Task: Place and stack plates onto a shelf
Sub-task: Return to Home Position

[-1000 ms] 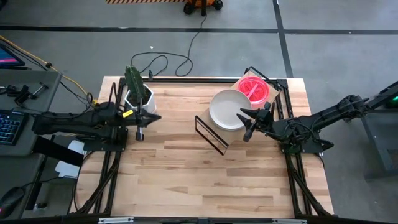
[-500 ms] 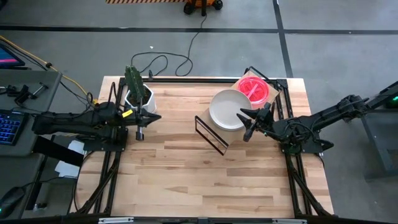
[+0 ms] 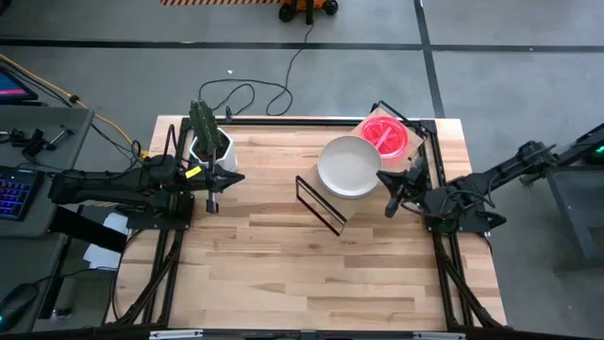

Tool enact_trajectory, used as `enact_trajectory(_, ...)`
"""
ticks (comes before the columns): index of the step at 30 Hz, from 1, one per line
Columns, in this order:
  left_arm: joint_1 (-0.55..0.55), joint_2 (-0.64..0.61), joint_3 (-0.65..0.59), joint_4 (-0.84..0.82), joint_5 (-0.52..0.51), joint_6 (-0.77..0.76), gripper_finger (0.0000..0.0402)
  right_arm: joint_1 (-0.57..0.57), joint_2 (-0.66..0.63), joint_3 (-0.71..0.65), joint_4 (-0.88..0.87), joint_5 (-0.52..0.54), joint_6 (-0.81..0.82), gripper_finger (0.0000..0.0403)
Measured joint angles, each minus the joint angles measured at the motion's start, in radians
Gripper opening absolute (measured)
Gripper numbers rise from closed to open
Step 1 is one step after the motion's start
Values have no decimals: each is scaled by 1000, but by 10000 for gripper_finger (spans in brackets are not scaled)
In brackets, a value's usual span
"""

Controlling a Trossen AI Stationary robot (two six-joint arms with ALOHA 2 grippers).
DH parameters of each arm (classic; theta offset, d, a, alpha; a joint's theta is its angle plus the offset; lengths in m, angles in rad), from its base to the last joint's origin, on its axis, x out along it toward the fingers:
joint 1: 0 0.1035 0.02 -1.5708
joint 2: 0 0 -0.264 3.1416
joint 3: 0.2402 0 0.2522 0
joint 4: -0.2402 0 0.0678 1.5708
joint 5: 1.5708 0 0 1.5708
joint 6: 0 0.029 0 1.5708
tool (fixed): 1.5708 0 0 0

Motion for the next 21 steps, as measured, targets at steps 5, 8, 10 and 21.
enact_trajectory(5,0,0,0,6,0,1,0,67,-107,-106,55,-15,-17,3)
enact_trajectory(8,0,0,0,24,0,1,0,78,-172,-196,211,-170,-126,5)
enact_trajectory(10,0,0,0,28,0,1,0,55,-199,-273,403,-285,-244,2)
enact_trajectory(21,0,0,0,52,1,2,0,-278,-273,-372,540,-662,-348,0)
